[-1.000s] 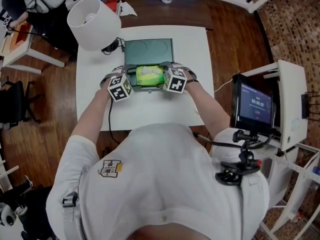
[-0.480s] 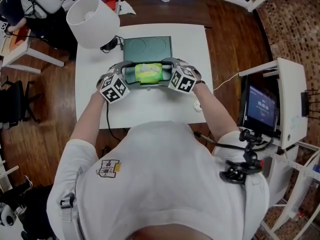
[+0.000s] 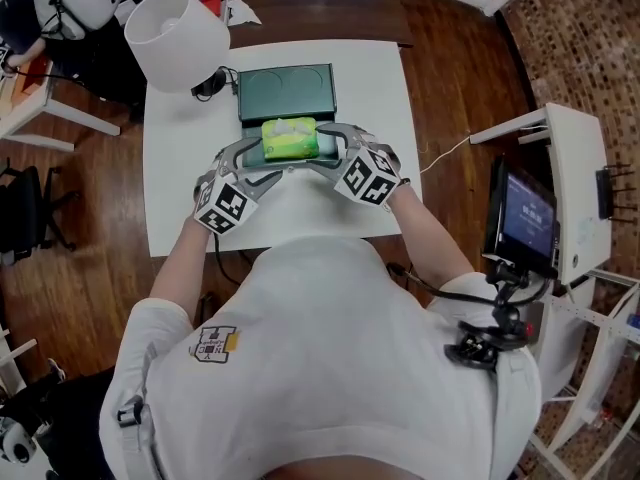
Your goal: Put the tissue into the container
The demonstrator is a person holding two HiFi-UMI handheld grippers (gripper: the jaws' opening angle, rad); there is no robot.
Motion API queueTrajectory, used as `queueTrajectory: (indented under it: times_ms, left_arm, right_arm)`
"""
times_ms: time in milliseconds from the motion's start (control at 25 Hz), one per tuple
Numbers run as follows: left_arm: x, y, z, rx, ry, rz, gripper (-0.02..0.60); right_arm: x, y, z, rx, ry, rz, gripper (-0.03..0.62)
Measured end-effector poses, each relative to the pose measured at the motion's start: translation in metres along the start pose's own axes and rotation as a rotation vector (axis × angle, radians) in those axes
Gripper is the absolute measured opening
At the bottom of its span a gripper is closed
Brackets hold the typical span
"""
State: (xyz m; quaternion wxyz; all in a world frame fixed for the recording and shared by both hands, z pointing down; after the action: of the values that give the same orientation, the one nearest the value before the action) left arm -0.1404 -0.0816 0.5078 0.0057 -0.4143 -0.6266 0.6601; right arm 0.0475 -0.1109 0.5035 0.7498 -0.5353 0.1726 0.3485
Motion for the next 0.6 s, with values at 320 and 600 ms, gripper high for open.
queueTrajectory:
  times_ms: [320,600]
  left_arm:
    - [0.021,-0.035,-0.051,0.198,0.044,-0.028,0.053]
    - [0.02,-0.077,-0.096,0.283,-0.007,0.077,0.0]
  right_arm:
    - [0.011,-0.005,0.061,-0.151,-0.006,-0.046,0.145]
    - [0.003,-0.018,0.113,-0.242,0.092,-0.05,0.028]
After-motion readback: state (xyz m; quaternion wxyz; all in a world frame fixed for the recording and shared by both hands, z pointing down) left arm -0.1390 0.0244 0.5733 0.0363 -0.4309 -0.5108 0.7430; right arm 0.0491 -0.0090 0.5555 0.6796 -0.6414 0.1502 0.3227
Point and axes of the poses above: the fingertips, and each gripper's own axes: x backward along the fingers, z to its left, y out of its top, the point moved 9 cm from there along x, backward along the fingers, and after that the axes turned 10 degrees about x, right-handed, at the moved point
